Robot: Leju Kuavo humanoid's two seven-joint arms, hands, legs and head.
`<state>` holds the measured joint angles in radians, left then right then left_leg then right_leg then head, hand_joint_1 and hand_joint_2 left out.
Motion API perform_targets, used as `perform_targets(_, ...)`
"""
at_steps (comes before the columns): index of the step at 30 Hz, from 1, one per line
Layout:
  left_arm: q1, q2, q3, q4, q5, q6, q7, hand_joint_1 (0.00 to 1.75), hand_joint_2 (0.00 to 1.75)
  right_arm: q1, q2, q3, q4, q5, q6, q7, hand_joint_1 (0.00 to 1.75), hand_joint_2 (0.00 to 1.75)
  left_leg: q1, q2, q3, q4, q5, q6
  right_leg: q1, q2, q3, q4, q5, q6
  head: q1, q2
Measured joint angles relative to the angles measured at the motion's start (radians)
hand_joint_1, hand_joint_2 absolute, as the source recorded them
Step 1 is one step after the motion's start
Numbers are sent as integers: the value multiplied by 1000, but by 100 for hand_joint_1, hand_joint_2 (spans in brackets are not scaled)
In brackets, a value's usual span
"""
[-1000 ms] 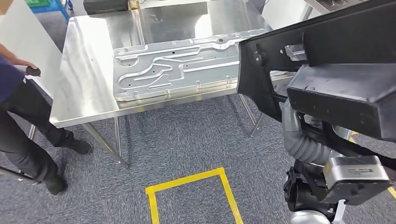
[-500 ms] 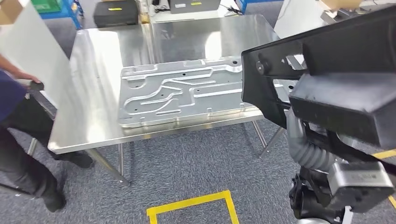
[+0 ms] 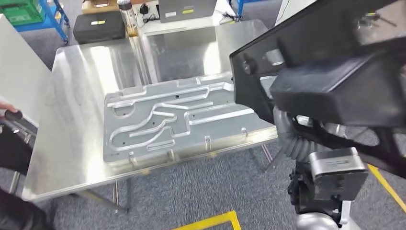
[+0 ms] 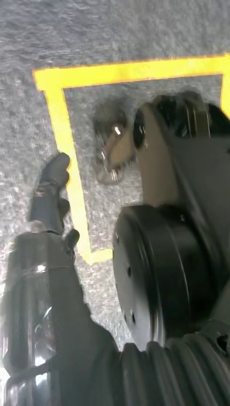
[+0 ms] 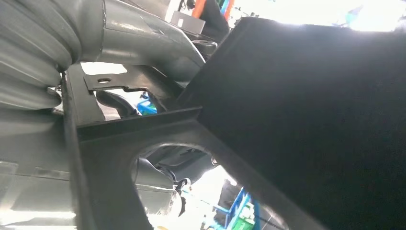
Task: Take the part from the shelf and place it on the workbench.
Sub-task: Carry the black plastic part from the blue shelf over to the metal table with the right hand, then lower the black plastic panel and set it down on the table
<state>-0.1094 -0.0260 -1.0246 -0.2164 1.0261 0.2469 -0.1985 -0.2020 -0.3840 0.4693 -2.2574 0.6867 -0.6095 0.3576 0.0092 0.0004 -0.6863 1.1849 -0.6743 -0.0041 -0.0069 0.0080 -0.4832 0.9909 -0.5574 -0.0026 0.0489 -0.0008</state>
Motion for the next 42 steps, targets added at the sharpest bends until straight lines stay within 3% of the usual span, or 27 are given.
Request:
perform_targets(3, 6, 1, 0, 3, -1, 3, 1, 0, 175, -17, -16, 6, 11, 4, 22, 12, 175, 175, -14, 2, -13, -130, 242, 35, -1, 5, 49, 1, -43, 27, -13, 0)
perform_targets(5, 3, 1, 1, 4, -2, 4, 0, 0, 175, -26, -23, 6, 12, 4, 23, 12, 175, 175, -10, 0, 23, -150, 228, 46, -2, 2, 21, 74, -12, 39, -9, 0)
perform_targets(7, 2, -1, 1, 4, -3, 5, -1, 0, 175, -30, -28, 8, 15, 5, 23, 12, 175, 175, -5, -1, 70, -170, 208, 52, -3, -1, -51, 194, -7, 49, 2, 0)
perform_targets(8, 2, -1, 1, 4, -3, 5, -1, 0, 175, -31, -30, 10, 18, 5, 23, 12, 175, 175, -3, -1, 92, -177, 196, 53, -3, -1, -92, 240, -35, 53, 8, 0)
perform_targets(10, 3, -2, 1, 4, -3, 5, 0, 0, 175, -31, -33, 13, 22, 4, 23, 12, 175, 175, -2, -1, 136, -184, 167, 51, -3, -2, -151, 269, -120, 57, 17, 0)
perform_targets(11, 3, -2, 1, 4, -3, 5, 0, 0, 175, -31, -35, 14, 23, 4, 23, 12, 175, 175, -2, -1, 159, -186, 151, 50, -3, -3, -166, 252, -145, 58, 21, 0)
perform_targets(12, 2, -2, 1, 4, -3, 5, 0, 0, 175, -31, -36, 15, 25, 4, 23, 12, 175, 175, -1, -2, 181, -186, 135, 49, -3, -3, -172, 217, -136, 56, 25, 0)
perform_targets(13, 2, -2, 1, 4, -3, 5, 0, 0, 175, -31, -37, 15, 25, 5, 23, 12, 175, 175, -2, -2, 202, -187, 119, 47, -2, -3, -174, 166, -88, 51, 29, 0)
perform_targets(15, 1, -4, 1, 4, -3, 5, 0, 0, 175, -28, -39, 17, 28, 4, 23, 12, 175, 175, -4, -3, 235, -185, 87, 39, 3, -2, -176, 68, 58, 37, 36, 0)
perform_targets(16, 1, -5, 1, 4, -3, 5, 0, 0, 175, -27, -41, 18, 28, 4, 24, 12, 175, 175, -6, -4, 247, -186, 72, 33, 5, -2, -175, 41, 109, 29, 37, 0)
perform_targets(17, -1, -7, 1, 4, -3, 5, 0, 0, 175, -27, -42, 19, 28, 4, 24, 12, 175, 175, -7, -4, 257, -186, 63, 27, 7, -1, -173, 33, 132, 22, 37, 0)
perform_targets(18, -3, -7, 1, 4, -3, 5, 2, 0, 175, -30, -43, 20, 27, 3, 26, 13, 175, 175, -7, -5, 261, -188, 60, 20, 8, -2, -167, 36, 128, 16, 36, 0)
perform_targets(20, -9, -7, 1, 4, -3, 5, 15, 0, 175, -38, -44, 22, 25, -4, 37, 15, 175, 175, -8, -4, 256, -166, 64, 10, 5, -5, -152, 22, 130, 7, 33, 0)
perform_targets(21, -11, -7, 1, 4, -3, 4, 24, 0, 175, -43, -44, 23, 25, -10, 46, 17, 175, 175, -8, -4, 237, -134, 62, 6, 3, -7, -145, 14, 129, 4, 30, 0)
perform_targets(22, -13, -7, 1, 4, -3, 3, 33, 0, 175, -45, -44, 25, 27, -17, 53, 19, 175, 175, -7, -3, 207, -86, 49, 2, 1, -8, -139, 6, 126, 0, 24, 0)
perform_targets(24, -12, -7, 1, 4, -3, 1, 42, 0, 175, -47, -43, 28, 34, -25, 60, 20, 175, 175, -5, -3, 127, 24, -3, -5, 1, -9, -133, 3, 117, -6, 14, 0)
perform_targets(26, -11, -6, 1, 5, -3, 0, 44, 0, 175, -47, -43, 32, 39, -28, 62, 19, 175, 175, -2, -2, 65, 81, -40, -9, 1, -10, -128, 7, 107, -7, 9, 0)
perform_targets(27, -11, -6, 1, 5, -3, 0, 44, 0, 175, -47, -43, 33, 41, -28, 62, 19, 175, 175, -1, -2, 52, 69, -25, -10, 1, -10, -124, 9, 100, -6, 8, 0)
perform_targets(30, -11, -6, 1, 5, -3, 0, 45, 0, 175, -49, -43, 37, 49, -29, 62, 19, 175, 175, -2, 2, 74, -85, 113, -4, 1, -9, -109, 18, 82, 2, 3, 0)
perform_targets(31, -10, -5, 1, 5, -3, 0, 45, 0, 175, -50, -43, 39, 52, -30, 62, 19, 175, 175, -3, 2, 81, -122, 144, 2, 1, -9, -108, 22, 78, 7, 1, 0)
perform_targets(35, -7, -5, 1, 5, -3, -1, 49, 0, 175, -53, -43, 45, 61, -30, 62, 19, 175, 175, -6, -1, 79, -138, 172, 30, 0, -8, -112, 32, 65, 28, 1, 0)
perform_targets(37, -9, -6, 1, 5, -3, -4, 51, 0, 175, -56, -44, 46, 62, -30, 62, 19, 175, 175, -2, -2, 76, -142, 181, 42, -2, -8, -125, 78, 16, 40, 10, 0)
perform_targets(40, -11, -6, 2, 5, -3, -8, 53, 0, 175, -57, -44, 49, 67, -30, 64, 19, 175, 175, -4, -1, 68, -142, 190, 50, -3, -8, -167, 242, -91, 48, 29, 0)
perform_targets(41, -11, -6, 2, 5, -3, -9, 53, 0, 175, -57, -44, 51, 69, -30, 65, 19, 175, 175, -6, 0, 63, -142, 194, 51, -3, -8, -168, 271, -102, 47, 34, 0)
perform_targets(42, -11, -6, 2, 5, -3, -10, 53, 0, 175, -57, -44, 53, 71, -30, 65, 19, 175, 175, -8, 0, 57, -142, 200, 52, -2, -8, -153, 265, -94, 44, 38, 0)
